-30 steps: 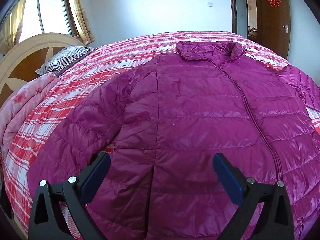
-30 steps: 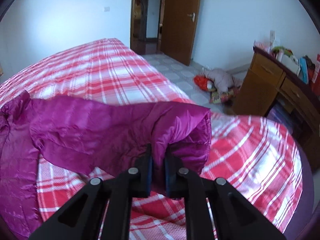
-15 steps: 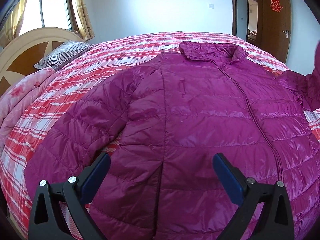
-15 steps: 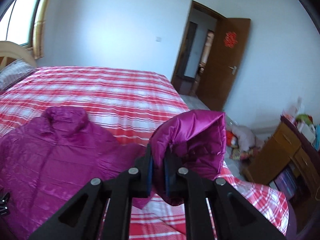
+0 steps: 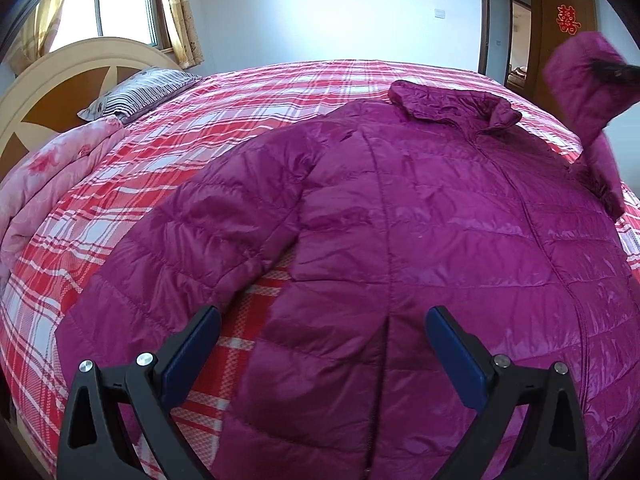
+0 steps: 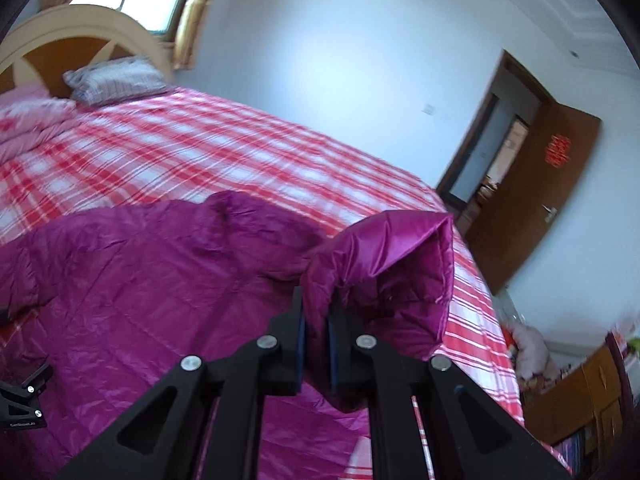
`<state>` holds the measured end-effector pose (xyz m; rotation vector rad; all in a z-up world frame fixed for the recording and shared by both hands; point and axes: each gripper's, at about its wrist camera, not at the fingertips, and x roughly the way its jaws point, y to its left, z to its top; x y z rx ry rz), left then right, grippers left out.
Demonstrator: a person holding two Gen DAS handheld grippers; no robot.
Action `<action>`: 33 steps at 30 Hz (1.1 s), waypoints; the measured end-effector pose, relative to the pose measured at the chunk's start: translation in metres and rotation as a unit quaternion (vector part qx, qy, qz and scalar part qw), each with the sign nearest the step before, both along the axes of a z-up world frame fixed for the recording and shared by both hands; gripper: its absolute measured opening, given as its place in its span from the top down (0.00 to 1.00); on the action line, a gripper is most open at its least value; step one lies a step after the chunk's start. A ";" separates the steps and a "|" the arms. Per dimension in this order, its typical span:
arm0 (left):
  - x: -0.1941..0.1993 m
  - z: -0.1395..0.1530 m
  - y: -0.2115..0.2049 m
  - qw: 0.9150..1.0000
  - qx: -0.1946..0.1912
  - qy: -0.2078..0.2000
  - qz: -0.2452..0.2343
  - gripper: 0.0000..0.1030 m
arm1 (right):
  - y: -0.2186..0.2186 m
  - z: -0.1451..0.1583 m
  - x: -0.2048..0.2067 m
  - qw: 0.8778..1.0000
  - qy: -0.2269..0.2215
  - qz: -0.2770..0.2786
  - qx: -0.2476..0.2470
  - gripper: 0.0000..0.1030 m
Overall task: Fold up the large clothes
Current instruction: 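Lift the sleeve with the right tool and lay it across the jacket front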
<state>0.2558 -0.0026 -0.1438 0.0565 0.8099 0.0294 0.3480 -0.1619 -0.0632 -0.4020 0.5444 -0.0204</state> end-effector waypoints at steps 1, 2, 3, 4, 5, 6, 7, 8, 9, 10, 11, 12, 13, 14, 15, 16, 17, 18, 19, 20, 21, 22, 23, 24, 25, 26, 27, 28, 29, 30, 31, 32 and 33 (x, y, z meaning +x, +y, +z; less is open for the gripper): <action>0.000 0.000 0.002 1.000 0.000 0.000 0.001 0.01 | 0.013 -0.008 0.005 1.000 0.008 0.014 -0.007 0.89; -0.001 0.001 0.005 1.000 0.001 0.001 0.002 0.01 | 0.023 -0.013 0.009 1.000 0.014 0.023 -0.011 0.89; -0.001 0.002 0.007 1.000 0.002 0.001 0.003 0.01 | 0.035 -0.022 0.014 0.999 0.022 0.035 -0.017 0.89; -0.001 0.003 0.009 1.000 0.002 0.001 0.004 0.01 | 0.048 -0.031 0.018 0.998 0.030 0.048 -0.027 0.89; -0.001 0.004 0.011 1.000 0.003 0.002 0.004 0.01 | 0.055 -0.038 0.018 0.997 0.036 0.057 -0.033 0.89; 0.000 0.005 0.012 1.000 0.003 0.002 0.005 0.01 | 0.064 -0.047 0.020 0.996 0.042 0.067 -0.039 0.89; 0.001 0.005 0.013 1.000 0.004 0.003 0.005 0.01 | 0.073 -0.056 0.022 0.995 0.049 0.075 -0.046 0.89; 0.001 0.006 0.014 1.000 0.005 0.004 0.006 0.01 | 0.079 -0.064 0.027 0.994 0.055 0.080 -0.049 0.89; 0.002 0.006 0.014 1.000 0.005 0.005 0.005 0.01 | 0.083 -0.070 0.029 0.993 0.060 0.085 -0.051 0.89; 0.004 0.007 0.013 1.000 0.008 0.006 0.004 0.01 | 0.087 -0.079 0.032 0.992 0.073 0.090 -0.051 0.89; 0.005 0.008 0.013 1.000 0.010 0.007 0.003 0.01 | 0.088 -0.087 0.036 0.991 0.086 0.095 -0.047 0.88; 0.006 0.008 0.012 1.000 0.014 0.007 0.002 0.01 | 0.090 -0.093 0.038 0.989 0.098 0.098 -0.042 0.86; 0.007 0.009 0.011 1.000 0.016 0.008 0.001 0.01 | 0.090 -0.100 0.039 0.988 0.111 0.101 -0.036 0.84; 0.009 0.011 0.011 1.000 0.020 0.009 -0.001 0.01 | 0.091 -0.104 0.040 0.987 0.121 0.105 -0.030 0.70; 0.010 0.013 0.012 1.000 0.023 0.008 -0.001 0.01 | 0.090 -0.107 0.039 0.985 0.130 0.114 -0.018 0.38; 0.012 0.016 0.013 1.000 0.027 0.006 0.000 0.01 | 0.086 -0.104 0.031 0.985 0.127 0.121 -0.004 0.28; 0.014 0.019 0.015 1.000 0.030 0.004 0.003 0.01 | 0.081 -0.099 0.024 0.985 0.118 0.125 0.011 0.24; 0.017 0.024 0.019 0.999 0.033 0.000 0.009 0.01 | 0.076 -0.093 0.018 0.985 0.112 0.130 0.029 0.24; 0.020 0.028 0.021 0.999 0.034 -0.004 0.014 0.01 | 0.070 -0.084 0.011 0.983 0.111 0.137 0.053 0.24; 0.024 0.034 0.025 0.999 0.035 -0.009 0.021 0.01 | 0.061 -0.073 0.005 0.981 0.107 0.143 0.079 0.24; 0.028 0.038 0.026 0.999 0.035 -0.013 0.025 0.01 | 0.051 -0.061 -0.003 0.978 0.098 0.150 0.107 0.24; 0.033 0.045 0.027 0.999 0.037 -0.019 0.030 0.01 | 0.045 -0.052 -0.006 0.976 0.090 0.154 0.127 0.24; 0.036 0.050 0.025 0.999 0.037 -0.024 0.032 0.01 | 0.036 -0.043 -0.011 0.973 0.081 0.156 0.147 0.24; 0.038 0.055 0.021 0.998 0.037 -0.029 0.031 0.01 | 0.022 -0.032 -0.017 0.971 0.067 0.154 0.170 0.24; 0.042 0.062 0.016 0.998 0.037 -0.035 0.029 0.01 | 0.010 -0.026 -0.018 0.970 0.055 0.148 0.186 0.24; 0.044 0.067 0.008 0.998 0.037 -0.043 0.025 0.01 | -0.003 -0.020 -0.018 0.970 0.041 0.136 0.198 0.24; 0.046 0.071 0.001 0.998 0.037 -0.050 0.021 0.01 | -0.012 -0.018 -0.016 0.971 0.029 0.122 0.204 0.24; 0.048 0.076 -0.008 0.998 0.036 -0.058 0.014 0.01 | -0.028 -0.016 -0.013 0.973 0.014 0.097 0.211 0.24; 0.052 0.079 -0.020 0.997 0.035 -0.065 0.005 0.01 | -0.039 -0.018 -0.010 0.974 0.008 0.074 0.213 0.24; 0.054 0.080 -0.030 0.997 0.036 -0.069 -0.005 0.01 | -0.053 -0.023 -0.002 0.978 0.005 0.039 0.207 0.24; 0.058 0.079 -0.042 0.997 0.036 -0.071 -0.017 0.01 | -0.060 -0.027 0.004 0.980 0.003 0.016 0.199 0.25; 0.063 0.076 -0.055 0.996 0.034 -0.071 -0.031 0.01 | -0.068 -0.034 0.011 0.981 0.004 -0.007 0.191 0.29; 0.069 0.073 -0.064 0.996 0.034 -0.072 -0.040 0.01 | -0.075 -0.042 0.020 0.982 0.010 -0.029 0.184 0.34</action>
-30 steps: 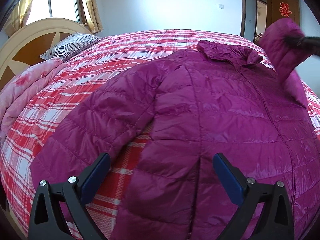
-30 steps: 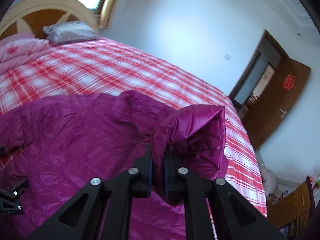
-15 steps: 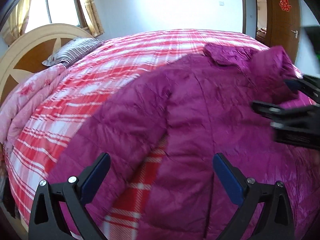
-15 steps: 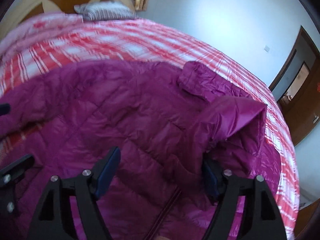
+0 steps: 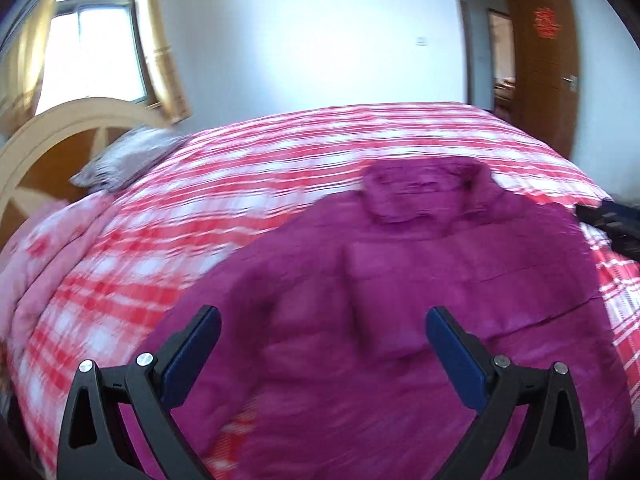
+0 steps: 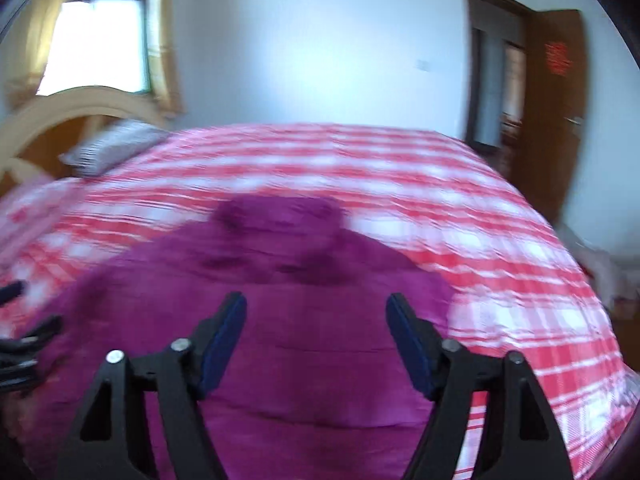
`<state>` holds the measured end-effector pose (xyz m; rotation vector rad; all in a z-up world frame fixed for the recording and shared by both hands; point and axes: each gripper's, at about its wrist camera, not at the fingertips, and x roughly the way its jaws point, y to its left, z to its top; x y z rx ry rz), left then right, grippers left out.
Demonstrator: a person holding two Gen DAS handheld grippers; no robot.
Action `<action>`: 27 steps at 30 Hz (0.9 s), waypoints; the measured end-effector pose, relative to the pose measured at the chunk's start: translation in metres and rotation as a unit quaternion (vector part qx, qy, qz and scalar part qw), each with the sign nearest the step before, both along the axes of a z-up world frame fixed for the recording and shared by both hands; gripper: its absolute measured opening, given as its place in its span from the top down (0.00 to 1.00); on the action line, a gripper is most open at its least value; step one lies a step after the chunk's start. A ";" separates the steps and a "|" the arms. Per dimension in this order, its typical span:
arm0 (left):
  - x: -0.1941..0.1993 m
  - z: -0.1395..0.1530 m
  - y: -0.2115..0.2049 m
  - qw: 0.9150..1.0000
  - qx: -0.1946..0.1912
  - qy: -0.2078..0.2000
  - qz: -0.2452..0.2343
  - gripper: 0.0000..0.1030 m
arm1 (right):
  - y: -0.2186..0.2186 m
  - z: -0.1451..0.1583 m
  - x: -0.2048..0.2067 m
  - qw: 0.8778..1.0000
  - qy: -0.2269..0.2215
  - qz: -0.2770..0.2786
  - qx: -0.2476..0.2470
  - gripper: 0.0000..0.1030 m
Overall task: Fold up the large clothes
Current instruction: 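Lift the sleeve with the right tool and lay it across the jacket front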
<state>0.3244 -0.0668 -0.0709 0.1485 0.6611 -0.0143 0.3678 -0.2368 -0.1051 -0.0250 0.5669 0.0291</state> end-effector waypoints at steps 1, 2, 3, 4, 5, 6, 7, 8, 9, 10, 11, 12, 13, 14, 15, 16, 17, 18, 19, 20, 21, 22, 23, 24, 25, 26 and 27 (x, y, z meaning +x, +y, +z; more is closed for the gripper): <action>0.010 -0.007 -0.011 1.000 0.005 0.000 0.000 0.01 | -0.009 -0.011 0.010 1.000 0.016 -0.019 -0.004 0.37; 0.017 -0.013 -0.016 1.000 0.007 0.004 0.002 0.01 | -0.015 -0.019 0.018 0.999 0.029 -0.029 -0.003 0.38; 0.026 -0.021 -0.023 1.000 0.012 0.008 0.000 0.01 | -0.018 -0.029 0.027 0.998 0.042 -0.036 -0.004 0.38; 0.034 -0.028 -0.029 1.000 0.018 0.014 0.002 0.01 | -0.022 -0.039 0.034 0.998 0.056 -0.043 -0.007 0.39; 0.043 -0.036 -0.035 0.999 0.030 0.017 0.008 0.01 | -0.024 -0.050 0.042 0.996 0.072 -0.046 -0.011 0.41; 0.052 -0.045 -0.040 0.999 0.043 0.018 0.009 0.01 | -0.030 -0.055 0.048 0.995 0.085 -0.048 -0.012 0.44; 0.057 -0.050 -0.045 0.998 0.051 0.022 0.006 0.01 | -0.037 -0.063 0.051 0.994 0.099 -0.052 -0.011 0.45; 0.065 -0.059 -0.048 0.998 0.063 0.032 0.006 0.01 | -0.045 -0.070 0.049 0.992 0.113 -0.055 -0.010 0.46; 0.071 -0.065 -0.050 0.997 0.071 0.038 0.008 0.01 | -0.050 -0.075 0.049 0.991 0.122 -0.059 -0.010 0.46; 0.077 -0.072 -0.051 0.996 0.074 0.047 0.008 0.01 | -0.055 -0.079 0.046 0.990 0.125 -0.062 -0.013 0.46; 0.081 -0.078 -0.049 0.996 0.070 0.056 0.008 0.01 | -0.056 -0.081 0.045 0.990 0.123 -0.061 -0.013 0.46; 0.084 -0.082 -0.048 0.996 0.064 0.060 0.009 0.01 | -0.061 -0.084 0.043 0.991 0.121 -0.060 -0.012 0.46; 0.084 -0.085 -0.047 0.996 0.060 0.063 0.010 0.01 | -0.062 -0.085 0.041 0.991 0.118 -0.059 -0.012 0.46; 0.085 -0.088 -0.046 0.996 0.059 0.066 0.008 0.01 | -0.062 -0.085 0.041 0.991 0.118 -0.059 -0.012 0.46; 0.086 -0.090 -0.046 0.996 0.057 0.070 0.007 0.01 | -0.062 -0.086 0.040 0.991 0.118 -0.060 -0.013 0.46; 0.088 -0.092 -0.046 0.996 0.053 0.074 0.007 0.01 | -0.061 -0.088 0.043 0.991 0.117 -0.060 -0.017 0.46; 0.090 -0.094 -0.045 0.996 0.049 0.079 0.006 0.01 | -0.060 -0.088 0.043 0.991 0.116 -0.062 -0.020 0.45; 0.091 -0.096 -0.044 0.996 0.043 0.083 0.005 0.01 | -0.059 -0.089 0.043 0.991 0.115 -0.063 -0.022 0.45; 0.092 -0.096 -0.043 0.996 0.037 0.086 0.005 0.01 | -0.059 -0.089 0.043 0.991 0.116 -0.063 -0.024 0.45; 0.093 -0.097 -0.041 0.996 0.030 0.089 0.004 0.01 | -0.060 -0.089 0.043 0.991 0.116 -0.063 -0.023 0.45; 0.094 -0.098 -0.039 0.996 0.024 0.091 0.004 0.01 | -0.062 -0.089 0.042 0.991 0.116 -0.062 -0.018 0.45; 0.095 -0.099 -0.038 0.995 0.019 0.094 0.003 0.01 | -0.063 -0.090 0.045 0.991 0.116 -0.061 -0.015 0.45; 0.094 -0.099 -0.038 0.995 0.015 0.096 0.003 0.01 | -0.065 -0.090 0.045 0.991 0.116 -0.060 -0.011 0.45; 0.095 -0.100 -0.037 0.995 0.012 0.097 0.004 0.01 | -0.066 -0.091 0.046 0.991 0.116 -0.060 -0.009 0.45; 0.095 -0.100 -0.036 0.995 0.009 0.097 0.003 0.01 | -0.066 -0.091 0.045 0.991 0.115 -0.060 -0.009 0.45; 0.094 -0.101 -0.037 0.995 0.008 0.097 0.003 0.01 | -0.066 -0.091 0.045 0.991 0.115 -0.061 -0.011 0.45; 0.093 -0.100 -0.036 0.995 0.007 0.097 0.003 0.01 | -0.066 -0.091 0.045 0.991 0.115 -0.061 -0.015 0.45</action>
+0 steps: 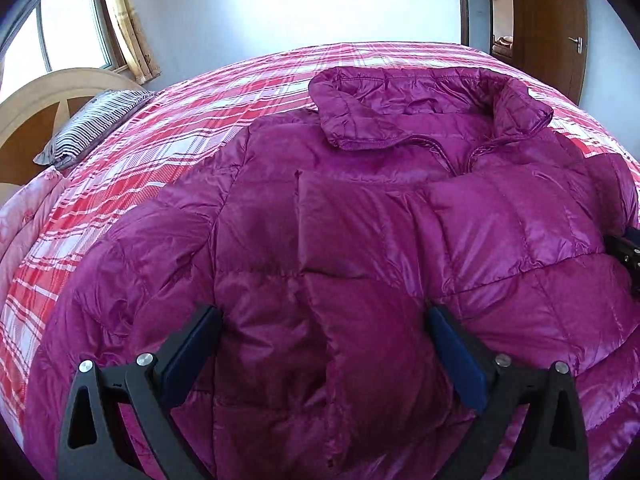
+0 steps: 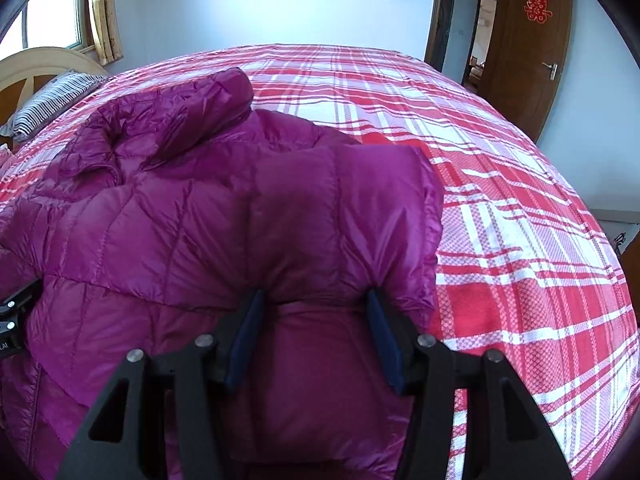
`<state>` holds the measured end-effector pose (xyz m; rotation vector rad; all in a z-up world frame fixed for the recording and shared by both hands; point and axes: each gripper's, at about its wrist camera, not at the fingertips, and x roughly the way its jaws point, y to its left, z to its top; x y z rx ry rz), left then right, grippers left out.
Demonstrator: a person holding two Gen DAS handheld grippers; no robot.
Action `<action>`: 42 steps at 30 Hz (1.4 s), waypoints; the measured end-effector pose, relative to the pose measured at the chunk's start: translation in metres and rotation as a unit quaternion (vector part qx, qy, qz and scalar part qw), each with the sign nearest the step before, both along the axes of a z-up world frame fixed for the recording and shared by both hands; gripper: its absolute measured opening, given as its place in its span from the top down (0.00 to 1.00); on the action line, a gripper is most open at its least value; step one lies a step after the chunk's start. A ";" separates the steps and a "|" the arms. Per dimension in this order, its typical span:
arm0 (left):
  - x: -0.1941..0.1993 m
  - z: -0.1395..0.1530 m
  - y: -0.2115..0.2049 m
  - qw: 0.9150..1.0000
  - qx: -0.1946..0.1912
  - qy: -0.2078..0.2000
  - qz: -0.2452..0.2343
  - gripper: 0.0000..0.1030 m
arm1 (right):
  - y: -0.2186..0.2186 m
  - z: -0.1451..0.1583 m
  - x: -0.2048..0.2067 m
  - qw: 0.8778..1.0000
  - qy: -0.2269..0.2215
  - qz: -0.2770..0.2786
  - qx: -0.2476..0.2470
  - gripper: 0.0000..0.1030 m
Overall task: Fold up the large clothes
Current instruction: 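Lift the sleeve with the right tool and lay it across the jacket front, then open the right tool to release the sleeve while the left tool reaches the other sleeve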
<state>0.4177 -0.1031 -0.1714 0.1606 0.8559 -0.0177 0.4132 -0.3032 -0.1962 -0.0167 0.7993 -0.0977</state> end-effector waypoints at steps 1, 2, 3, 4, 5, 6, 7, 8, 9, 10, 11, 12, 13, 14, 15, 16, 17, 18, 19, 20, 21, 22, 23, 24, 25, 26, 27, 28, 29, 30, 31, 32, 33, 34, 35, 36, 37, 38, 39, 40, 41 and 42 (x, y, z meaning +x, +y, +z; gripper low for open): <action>0.000 0.000 0.000 1.000 -0.001 0.000 0.000 0.01 | 0.001 0.000 0.000 1.000 0.000 0.000 -0.002 0.45; 0.000 0.000 0.000 1.000 -0.001 0.000 0.000 0.01 | 0.001 0.000 0.000 1.000 0.000 0.000 -0.004 0.45; -0.001 0.000 0.000 1.000 -0.002 0.000 0.000 0.01 | 0.000 0.000 -0.001 1.000 0.000 0.000 -0.005 0.45; -0.001 0.000 0.001 1.000 -0.004 0.000 0.000 0.01 | 0.001 0.000 0.001 1.000 0.000 0.000 -0.006 0.45; -0.001 0.000 0.001 1.000 -0.005 0.001 0.000 0.01 | 0.001 -0.001 0.001 1.000 0.000 0.000 -0.007 0.45; -0.001 0.000 0.002 1.000 -0.007 0.001 0.000 0.01 | 0.002 -0.001 0.001 1.000 0.000 0.000 -0.008 0.45; -0.001 0.000 0.002 1.000 -0.008 0.002 0.000 0.01 | 0.003 -0.001 0.000 1.000 0.001 0.000 -0.009 0.45; -0.001 0.000 0.002 1.000 -0.009 0.002 0.000 0.01 | 0.003 -0.001 0.001 1.000 0.001 0.000 -0.011 0.45; -0.001 0.000 0.002 1.000 -0.009 0.002 0.000 0.01 | 0.004 -0.001 0.001 1.000 0.001 0.000 -0.012 0.45; 0.000 0.000 0.002 1.000 -0.009 0.002 0.000 0.01 | 0.004 -0.001 0.001 1.000 0.001 0.000 -0.012 0.45; 0.000 0.000 0.002 1.000 -0.008 0.001 0.000 0.01 | 0.005 -0.002 0.002 1.000 0.001 -0.001 -0.013 0.44; 0.000 0.000 0.002 1.000 -0.008 0.001 0.000 0.01 | 0.005 -0.002 0.002 1.000 0.001 -0.001 -0.014 0.44; 0.000 -0.001 0.002 1.000 -0.009 0.001 0.000 0.01 | 0.006 -0.002 0.003 1.000 0.001 -0.001 -0.015 0.44; 0.000 0.000 0.002 1.000 -0.011 0.001 0.000 0.01 | 0.006 -0.002 0.003 1.000 0.001 -0.001 -0.015 0.44; 0.000 -0.001 0.003 1.000 -0.012 0.002 0.000 0.01 | 0.006 -0.002 0.003 1.000 0.001 -0.001 -0.015 0.44; 0.000 -0.001 0.003 1.000 -0.011 0.001 0.000 0.01 | 0.006 -0.002 0.003 1.000 0.001 -0.001 -0.016 0.44; 0.000 0.000 0.003 1.000 -0.010 0.001 0.000 0.01 | 0.006 -0.003 0.003 1.000 0.001 -0.001 -0.016 0.44; 0.000 -0.001 0.003 1.000 -0.009 0.000 0.000 0.01 | 0.007 -0.003 0.003 1.000 0.001 -0.001 -0.017 0.44; 0.000 -0.001 0.003 1.000 -0.009 0.000 0.000 0.01 | 0.007 -0.003 0.003 1.000 0.002 -0.001 -0.018 0.44; 0.000 -0.001 0.003 1.000 -0.011 0.002 0.000 0.01 | 0.008 -0.003 0.003 1.000 0.003 -0.001 -0.020 0.44; 0.001 -0.001 0.003 1.000 -0.013 0.003 0.000 0.01 | 0.009 -0.002 0.004 1.000 0.007 0.000 -0.026 0.44; 0.001 -0.001 0.003 1.000 -0.013 0.003 0.000 0.01 | 0.011 -0.001 0.005 0.999 0.010 0.003 -0.032 0.44; 0.000 -0.001 0.003 1.000 -0.013 0.002 0.000 0.01 | 0.012 0.003 0.005 0.999 0.015 0.006 -0.037 0.44; 0.000 -0.001 0.003 1.000 -0.013 0.002 0.000 0.01 | 0.011 0.008 0.003 0.999 0.018 0.002 -0.033 0.44; 0.000 0.000 0.003 1.000 -0.014 0.002 0.000 0.01 | 0.009 0.016 -0.001 1.000 0.012 -0.007 -0.014 0.43; 0.000 -0.001 0.003 1.000 -0.014 0.002 0.000 0.01 | 0.008 0.024 -0.005 1.000 0.001 -0.010 0.005 0.41; 0.000 0.000 0.003 1.000 -0.014 0.002 0.000 0.01 | 0.009 0.032 -0.009 1.000 -0.011 -0.013 0.019 0.36; 0.000 0.000 0.003 1.000 -0.014 0.002 0.000 0.01 | 0.013 0.040 -0.012 0.999 -0.022 -0.015 0.027 0.35; -0.001 0.000 0.004 1.000 -0.014 0.002 0.000 0.01 | 0.020 0.045 -0.011 0.999 -0.026 -0.009 0.027 0.34; -0.001 0.000 0.004 1.000 -0.016 0.002 0.000 0.01 | 0.027 0.046 -0.008 0.999 -0.024 0.002 0.024 0.33; -0.001 0.000 0.005 1.000 -0.017 0.002 0.000 0.01 | 0.032 0.044 -0.004 1.000 -0.019 0.008 0.020 0.33; 0.000 0.000 0.005 1.000 -0.019 0.002 0.000 0.01 | 0.036 0.040 0.001 1.000 -0.011 0.011 0.018 0.33; 0.000 0.000 0.005 1.000 -0.021 0.002 0.000 0.01 | 0.038 0.034 0.006 1.000 -0.001 0.012 0.021 0.33; 0.000 0.000 0.006 1.000 -0.023 0.003 0.000 0.01 | 0.036 0.023 0.013 1.000 0.013 0.007 0.028 0.33; 0.000 0.000 0.006 1.000 -0.025 0.003 0.000 0.01 | 0.034 0.014 0.017 0.999 0.024 0.001 0.033 0.33; 0.000 0.000 0.007 1.000 -0.027 0.004 0.000 0.01 | 0.033 0.004 0.020 0.999 0.030 0.000 0.032 0.32; 0.000 0.000 0.008 1.000 -0.029 0.004 0.000 0.01 | 0.037 0.001 0.019 1.000 0.021 0.003 0.019 0.31; 0.001 -0.001 0.008 0.999 -0.032 0.005 0.000 0.01 | 0.042 0.000 0.018 1.000 0.016 0.005 0.002 0.31; 0.001 -0.001 0.009 0.999 -0.036 0.006 0.000 0.01 | 0.045 -0.001 0.018 1.000 0.015 0.004 -0.009 0.31; 0.002 -0.001 0.010 0.999 -0.040 0.008 0.000 0.01 | 0.048 -0.003 0.019 1.000 0.014 0.002 -0.016 0.30; 0.002 -0.001 0.011 0.999 -0.044 0.008 0.000 0.01 | 0.048 -0.003 0.021 1.000 0.013 0.002 -0.017 0.30; 0.003 -0.001 0.012 0.999 -0.048 0.009 -0.001 0.01 | 0.047 -0.004 0.022 1.000 0.013 0.002 -0.015 0.30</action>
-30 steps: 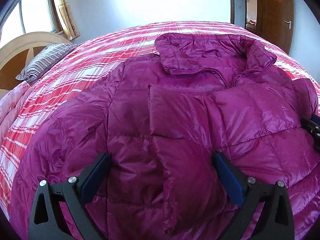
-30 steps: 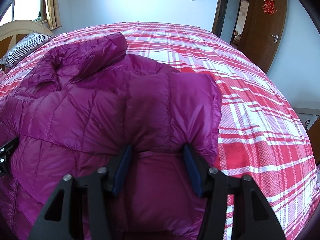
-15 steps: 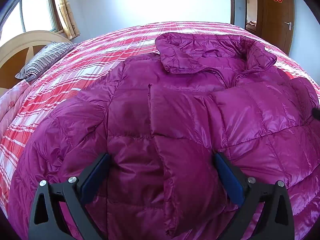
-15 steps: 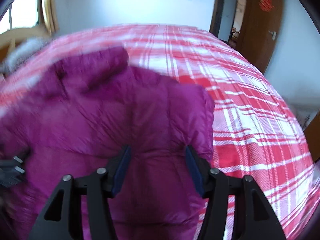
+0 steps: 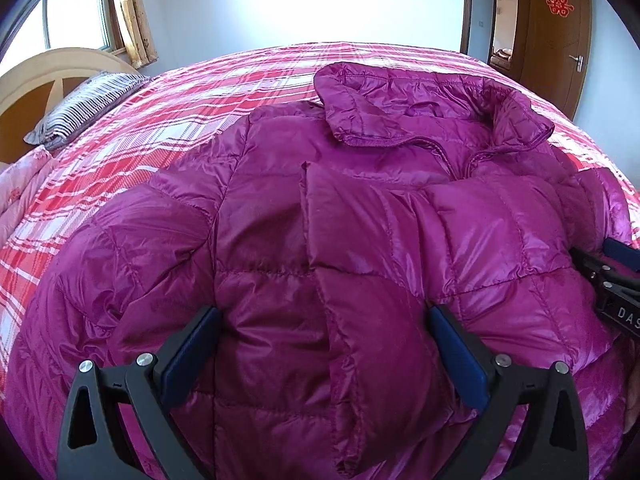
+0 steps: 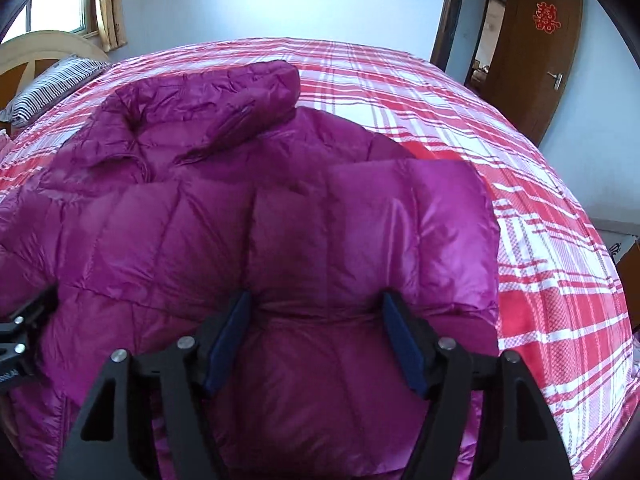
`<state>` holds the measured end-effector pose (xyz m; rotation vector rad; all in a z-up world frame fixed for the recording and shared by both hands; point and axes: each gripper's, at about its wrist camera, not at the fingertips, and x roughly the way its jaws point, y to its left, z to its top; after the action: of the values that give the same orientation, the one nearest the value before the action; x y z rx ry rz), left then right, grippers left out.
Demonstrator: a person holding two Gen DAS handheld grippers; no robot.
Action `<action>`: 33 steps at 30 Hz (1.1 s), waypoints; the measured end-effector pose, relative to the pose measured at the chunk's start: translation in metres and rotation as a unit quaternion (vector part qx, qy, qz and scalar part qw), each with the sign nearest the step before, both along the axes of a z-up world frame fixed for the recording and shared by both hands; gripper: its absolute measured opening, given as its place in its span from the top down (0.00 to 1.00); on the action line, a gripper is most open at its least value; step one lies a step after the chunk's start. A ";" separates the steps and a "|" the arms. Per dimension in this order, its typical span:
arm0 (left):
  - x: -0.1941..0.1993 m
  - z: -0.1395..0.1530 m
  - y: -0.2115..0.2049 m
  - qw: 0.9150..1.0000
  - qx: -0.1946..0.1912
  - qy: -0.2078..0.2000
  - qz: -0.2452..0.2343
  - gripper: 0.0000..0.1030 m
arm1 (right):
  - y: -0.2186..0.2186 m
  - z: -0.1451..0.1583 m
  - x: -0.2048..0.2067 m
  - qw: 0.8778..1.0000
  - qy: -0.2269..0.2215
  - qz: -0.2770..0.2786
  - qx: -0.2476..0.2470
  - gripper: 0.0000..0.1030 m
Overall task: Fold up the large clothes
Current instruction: 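Open the right tool to release the sleeve while the left tool reaches the other sleeve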
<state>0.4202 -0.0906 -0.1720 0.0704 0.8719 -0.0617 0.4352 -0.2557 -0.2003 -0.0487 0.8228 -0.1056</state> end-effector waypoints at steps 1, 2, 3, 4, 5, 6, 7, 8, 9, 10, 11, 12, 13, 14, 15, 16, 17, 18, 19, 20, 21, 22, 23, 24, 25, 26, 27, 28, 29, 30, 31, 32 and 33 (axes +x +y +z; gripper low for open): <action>0.000 0.001 0.001 1.000 -0.006 0.000 0.000 0.01 | -0.001 0.000 0.001 1.000 -0.001 0.000 0.003 0.30; 0.000 0.002 0.004 1.000 -0.015 0.001 -0.001 0.01 | -0.002 -0.001 0.001 1.000 -0.004 0.001 0.009 0.29; -0.001 0.002 0.006 1.000 -0.022 0.004 -0.001 0.01 | -0.003 -0.001 0.001 1.000 -0.005 0.001 0.012 0.29; -0.003 0.005 0.009 1.000 -0.027 0.006 -0.002 0.01 | -0.004 -0.002 0.001 1.000 -0.006 0.002 0.016 0.29; -0.008 0.010 0.012 1.000 -0.029 0.001 -0.001 0.01 | -0.005 -0.002 0.000 1.000 -0.007 0.003 0.019 0.29; -0.014 0.014 0.015 1.000 -0.027 -0.006 -0.001 0.01 | -0.007 -0.002 0.000 1.000 -0.008 0.003 0.024 0.29; -0.021 0.019 0.017 1.000 -0.019 -0.013 -0.003 0.01 | -0.008 -0.002 0.000 1.000 -0.009 0.003 0.027 0.29; -0.030 0.025 0.021 1.000 -0.005 -0.019 -0.003 0.01 | -0.008 -0.001 -0.002 1.000 -0.009 0.003 0.028 0.29; -0.038 0.031 0.026 1.000 0.002 -0.025 -0.004 0.01 | -0.008 -0.001 -0.004 1.000 -0.010 0.004 0.028 0.29; -0.047 0.038 0.032 0.999 0.007 -0.034 -0.005 0.01 | -0.009 -0.001 -0.004 0.999 -0.011 0.004 0.030 0.29; -0.058 0.046 0.042 0.999 0.015 -0.045 -0.002 0.01 | -0.009 0.000 -0.004 0.999 -0.011 0.005 0.033 0.29; -0.066 0.053 0.053 0.998 0.021 -0.052 0.005 0.01 | -0.010 0.000 -0.005 0.999 -0.011 0.005 0.036 0.29; -0.075 0.060 0.067 0.998 0.022 -0.058 0.013 0.01 | -0.010 0.000 -0.006 0.999 -0.012 0.005 0.037 0.29; -0.085 0.066 0.085 0.997 0.021 -0.063 0.025 0.01 | -0.009 0.000 -0.005 0.999 -0.011 0.005 0.035 0.29; -0.092 0.069 0.101 0.997 0.022 -0.065 0.038 0.01 | -0.009 0.000 -0.005 0.999 -0.011 0.004 0.032 0.29; -0.102 0.073 0.122 0.996 0.022 -0.068 0.059 0.01 | -0.008 0.000 -0.005 1.000 -0.010 0.004 0.028 0.29; -0.110 0.075 0.135 0.995 0.023 -0.070 0.071 0.01 | -0.008 0.000 -0.004 1.000 -0.009 0.004 0.025 0.29; -0.117 0.075 0.149 0.994 0.026 -0.071 0.084 0.01 | -0.007 0.000 -0.004 1.000 -0.009 0.004 0.023 0.29; -0.124 0.074 0.163 0.992 0.033 -0.067 0.097 0.01 | -0.006 0.000 -0.004 1.000 -0.008 0.003 0.021 0.29; -0.131 0.071 0.179 0.991 0.038 -0.060 0.112 0.01 | -0.005 -0.001 -0.004 1.000 -0.008 0.003 0.019 0.29; -0.138 0.069 0.193 0.990 0.038 -0.055 0.124 0.01 | -0.004 -0.001 -0.004 1.000 -0.008 0.003 0.017 0.29; -0.145 0.066 0.206 0.989 0.037 -0.052 0.136 0.01 | -0.004 -0.001 -0.003 1.000 -0.008 0.003 0.017 0.29; -0.154 0.064 0.220 0.986 0.038 -0.051 0.152 0.01 | -0.004 -0.001 -0.003 1.000 -0.008 0.003 0.016 0.29; -0.164 0.063 0.232 0.984 0.037 -0.053 0.163 0.01 | -0.003 -0.001 -0.004 1.000 -0.009 0.002 0.015 0.29; -0.175 0.061 0.246 0.983 0.032 -0.054 0.174 0.01 | -0.003 -0.001 -0.004 1.000 -0.010 0.002 0.015 0.29; -0.183 0.059 0.255 0.982 0.028 -0.055 0.181 0.01 | -0.003 -0.001 -0.004 1.000 -0.010 0.002 0.014 0.29; -0.191 0.057 0.264 0.981 0.024 -0.054 0.187 0.01 | -0.003 -0.001 -0.004 1.000 -0.010 0.002 0.013 0.29; -0.196 0.054 0.269 0.980 0.020 -0.052 0.189 0.01 | -0.003 -0.001 -0.004 1.000 -0.010 0.002 0.013 0.29; -0.202 0.050 0.275 0.981 0.012 -0.048 0.190 0.01 | -0.002 -0.001 -0.004 1.000 -0.010 0.002 0.012 0.29; -0.206 0.047 0.279 0.981 0.004 -0.044 0.190 0.01 | -0.002 -0.001 -0.004 1.000 -0.010 0.002 0.011 0.29; -0.209 0.043 0.282 0.981 -0.004 -0.040 0.189 0.01 | -0.003 -0.001 -0.004 1.000 -0.010 0.003 0.010 0.29; -0.211 0.040 0.284 0.982 -0.015 -0.038 0.187 0.01 | -0.002 -0.001 -0.004 1.000 -0.010 0.002 0.010 0.29; -0.212 0.037 0.284 0.982 -0.026 -0.038 0.184 0.01 | -0.002 -0.001 -0.004 1.000 -0.010 0.002 0.010 0.29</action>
<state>0.2083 0.1931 -0.1347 -0.1375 0.7939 0.2635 0.4309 -0.2582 -0.2010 -0.0313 0.8032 -0.0936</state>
